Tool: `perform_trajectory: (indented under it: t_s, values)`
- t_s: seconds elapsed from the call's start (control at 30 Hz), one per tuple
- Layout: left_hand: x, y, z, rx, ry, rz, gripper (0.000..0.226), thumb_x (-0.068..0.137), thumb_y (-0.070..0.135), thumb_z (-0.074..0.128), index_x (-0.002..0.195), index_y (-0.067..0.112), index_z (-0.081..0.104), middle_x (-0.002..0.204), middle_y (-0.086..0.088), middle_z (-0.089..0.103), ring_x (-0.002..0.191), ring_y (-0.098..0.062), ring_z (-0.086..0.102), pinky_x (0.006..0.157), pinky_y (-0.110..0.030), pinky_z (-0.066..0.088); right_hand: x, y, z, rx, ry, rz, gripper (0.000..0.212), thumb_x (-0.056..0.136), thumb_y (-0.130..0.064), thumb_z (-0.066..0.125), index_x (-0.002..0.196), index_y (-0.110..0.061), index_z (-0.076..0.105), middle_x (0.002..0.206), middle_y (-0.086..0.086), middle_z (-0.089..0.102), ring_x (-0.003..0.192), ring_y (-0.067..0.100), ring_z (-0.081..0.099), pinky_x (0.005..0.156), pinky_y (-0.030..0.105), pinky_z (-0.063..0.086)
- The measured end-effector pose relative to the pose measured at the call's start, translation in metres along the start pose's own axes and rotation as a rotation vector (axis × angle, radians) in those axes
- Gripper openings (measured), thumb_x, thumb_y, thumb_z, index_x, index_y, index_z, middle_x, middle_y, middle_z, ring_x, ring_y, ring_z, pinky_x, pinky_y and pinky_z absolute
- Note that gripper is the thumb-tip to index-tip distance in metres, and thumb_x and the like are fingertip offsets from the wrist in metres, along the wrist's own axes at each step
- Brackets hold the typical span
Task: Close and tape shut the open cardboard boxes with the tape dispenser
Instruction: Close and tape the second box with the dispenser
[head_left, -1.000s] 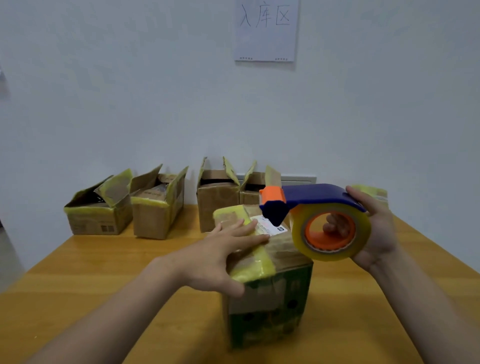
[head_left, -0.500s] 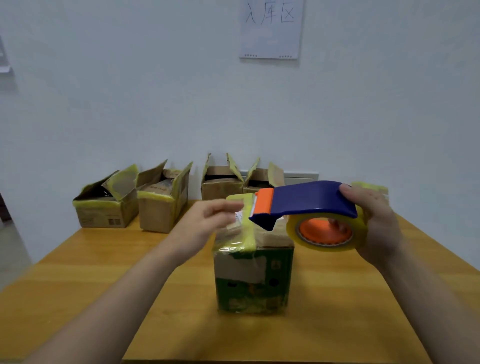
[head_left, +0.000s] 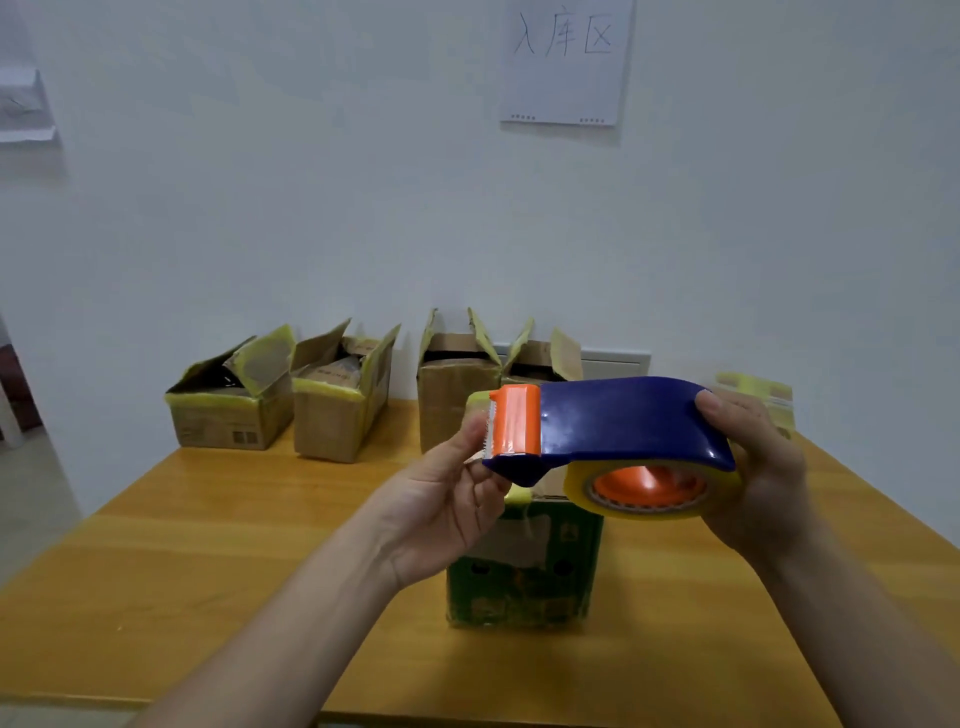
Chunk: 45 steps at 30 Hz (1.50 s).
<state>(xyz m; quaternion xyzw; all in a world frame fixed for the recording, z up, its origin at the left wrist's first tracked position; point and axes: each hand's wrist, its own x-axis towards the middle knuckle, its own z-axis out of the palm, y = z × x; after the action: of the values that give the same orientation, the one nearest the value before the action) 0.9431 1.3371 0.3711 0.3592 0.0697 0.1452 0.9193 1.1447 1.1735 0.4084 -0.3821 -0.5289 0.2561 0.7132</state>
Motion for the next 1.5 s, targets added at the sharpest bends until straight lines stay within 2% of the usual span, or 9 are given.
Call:
perform_trajectory:
  t_s: [0.03, 0.2, 0.43, 0.53, 0.7, 0.8, 0.93, 1.2, 1.5]
  values:
    - [0.000, -0.003, -0.002, -0.060, -0.017, -0.015, 0.080, 0.045, 0.026, 0.107, 0.115, 0.001, 0.078, 0.107, -0.015, 0.069, 0.066, -0.013, 0.069, 0.057, -0.020, 0.060, 0.000, 0.002, 0.000, 0.018, 0.001, 0.015, 0.014, 0.080, -0.030, 0.071, 0.083, -0.021, 0.080, 0.070, 0.001, 0.070, 0.070, 0.015, 0.068, 0.060, 0.023, 0.057]
    - [0.002, -0.017, -0.003, -0.200, -0.064, 0.021, 0.079, 0.049, 0.012, 0.105, 0.120, -0.001, 0.073, 0.096, -0.015, 0.073, 0.061, -0.014, 0.071, 0.055, -0.021, 0.060, 0.004, 0.018, -0.010, 0.083, 0.099, 0.096, 0.081, 0.057, -0.054, 0.091, 0.112, -0.002, 0.063, 0.092, 0.013, 0.068, 0.091, 0.031, 0.064, 0.073, 0.036, 0.057]
    - [-0.001, -0.008, -0.004, -0.042, -0.039, 0.098, 0.078, 0.059, 0.031, 0.102, 0.126, 0.005, 0.073, 0.105, -0.013, 0.068, 0.073, -0.012, 0.067, 0.058, -0.020, 0.059, 0.003, 0.010, 0.001, 0.106, 0.058, 0.077, 0.032, 0.072, -0.040, 0.079, 0.095, -0.018, 0.078, 0.084, 0.005, 0.072, 0.082, 0.022, 0.070, 0.069, 0.032, 0.059]
    - [-0.003, -0.013, -0.004, -0.084, -0.024, 0.071, 0.083, 0.054, 0.014, 0.103, 0.128, 0.000, 0.068, 0.094, -0.015, 0.070, 0.066, -0.014, 0.069, 0.056, -0.022, 0.059, -0.001, 0.012, 0.004, 0.115, 0.110, 0.102, 0.022, 0.082, -0.037, 0.070, 0.093, -0.021, 0.080, 0.085, 0.004, 0.073, 0.081, 0.020, 0.071, 0.067, 0.031, 0.060]
    - [-0.006, -0.011, -0.007, -0.052, 0.030, 0.059, 0.073, 0.056, 0.007, 0.096, 0.124, -0.002, 0.069, 0.101, -0.019, 0.068, 0.067, -0.017, 0.064, 0.054, -0.023, 0.057, -0.003, 0.013, 0.005, 0.082, 0.067, 0.100, 0.041, 0.063, -0.049, 0.085, 0.092, -0.021, 0.080, 0.084, 0.003, 0.074, 0.081, 0.020, 0.072, 0.068, 0.031, 0.059]
    - [-0.010, -0.004, -0.002, 0.046, 0.081, 0.059, 0.051, 0.076, 0.012, 0.067, 0.126, 0.002, 0.063, 0.103, -0.019, 0.070, 0.068, -0.018, 0.066, 0.055, -0.021, 0.053, -0.003, 0.011, 0.002, 0.071, 0.048, 0.105, 0.044, 0.063, -0.054, 0.086, 0.091, -0.021, 0.080, 0.081, 0.002, 0.072, 0.079, 0.019, 0.070, 0.068, 0.030, 0.058]
    - [-0.010, 0.004, 0.004, 0.384, 0.170, 0.126, 0.046, 0.084, 0.027, 0.074, 0.122, 0.003, 0.067, 0.091, -0.010, 0.076, 0.065, -0.012, 0.071, 0.054, -0.017, 0.053, -0.003, 0.006, 0.006, 0.043, -0.027, 0.063, 0.036, 0.067, -0.056, 0.082, 0.082, -0.023, 0.080, 0.071, -0.005, 0.071, 0.070, 0.011, 0.069, 0.065, 0.021, 0.056]
    - [-0.010, 0.015, 0.004, 0.913, 0.418, 0.273, 0.021, 0.090, 0.022, 0.074, 0.109, 0.015, 0.078, 0.097, -0.003, 0.080, 0.085, -0.017, 0.078, 0.065, -0.025, 0.058, -0.004, 0.014, -0.001, -0.117, -0.011, 0.070, 0.023, 0.083, -0.027, 0.058, 0.087, -0.022, 0.081, 0.077, 0.003, 0.073, 0.072, 0.016, 0.070, 0.060, 0.023, 0.056]
    - [-0.010, 0.023, 0.007, 0.965, 0.463, 0.291, 0.014, 0.087, 0.019, 0.078, 0.100, 0.014, 0.082, 0.095, -0.001, 0.080, 0.093, -0.011, 0.077, 0.064, -0.020, 0.058, 0.001, 0.013, -0.012, -0.154, -0.076, 0.016, 0.041, 0.090, -0.011, 0.040, 0.089, -0.016, 0.080, 0.073, 0.003, 0.073, 0.067, 0.013, 0.069, 0.058, 0.019, 0.054]
